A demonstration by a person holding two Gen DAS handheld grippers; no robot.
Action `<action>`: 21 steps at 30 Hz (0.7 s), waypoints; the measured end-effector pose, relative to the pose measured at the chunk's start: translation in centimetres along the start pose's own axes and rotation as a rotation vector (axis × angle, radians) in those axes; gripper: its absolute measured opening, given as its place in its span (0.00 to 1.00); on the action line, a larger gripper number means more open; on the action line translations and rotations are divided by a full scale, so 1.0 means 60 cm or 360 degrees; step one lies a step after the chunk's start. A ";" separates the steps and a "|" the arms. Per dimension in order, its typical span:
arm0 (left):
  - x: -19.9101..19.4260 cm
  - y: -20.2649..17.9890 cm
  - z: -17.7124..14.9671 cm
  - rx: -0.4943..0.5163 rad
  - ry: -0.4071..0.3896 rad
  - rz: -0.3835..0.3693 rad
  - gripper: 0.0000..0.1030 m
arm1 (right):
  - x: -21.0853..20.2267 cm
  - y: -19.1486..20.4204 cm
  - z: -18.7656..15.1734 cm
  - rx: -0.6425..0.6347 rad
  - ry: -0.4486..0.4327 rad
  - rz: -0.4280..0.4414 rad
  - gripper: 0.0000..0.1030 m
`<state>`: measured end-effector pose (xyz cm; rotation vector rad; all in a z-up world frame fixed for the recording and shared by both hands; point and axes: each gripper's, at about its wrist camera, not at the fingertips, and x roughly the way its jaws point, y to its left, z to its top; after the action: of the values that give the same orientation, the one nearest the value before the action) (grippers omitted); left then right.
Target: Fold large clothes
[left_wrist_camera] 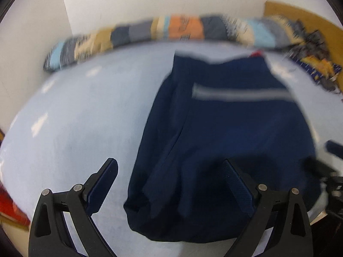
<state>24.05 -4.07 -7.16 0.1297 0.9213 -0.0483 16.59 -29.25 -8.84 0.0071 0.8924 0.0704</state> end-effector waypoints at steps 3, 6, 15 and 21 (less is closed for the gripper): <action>0.028 0.012 -0.004 -0.0059 0.0128 -0.0037 0.95 | 0.004 0.008 -0.011 -0.0053 0.0050 0.0013 0.78; 0.029 0.012 -0.005 -0.0050 0.0122 -0.0029 0.95 | 0.038 0.017 -0.031 -0.0089 0.0229 0.0039 0.80; -0.028 0.019 0.012 -0.0085 -0.0173 -0.0016 0.95 | -0.009 0.013 0.035 -0.0128 -0.0048 -0.0018 0.83; -0.023 -0.007 0.012 -0.0041 -0.0183 -0.0059 0.95 | 0.062 0.002 0.147 -0.0149 0.0012 -0.0037 0.83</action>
<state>23.73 -4.58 -5.67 0.0851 0.8093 -0.0778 25.77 -28.66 -6.18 -0.0909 0.8957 0.0908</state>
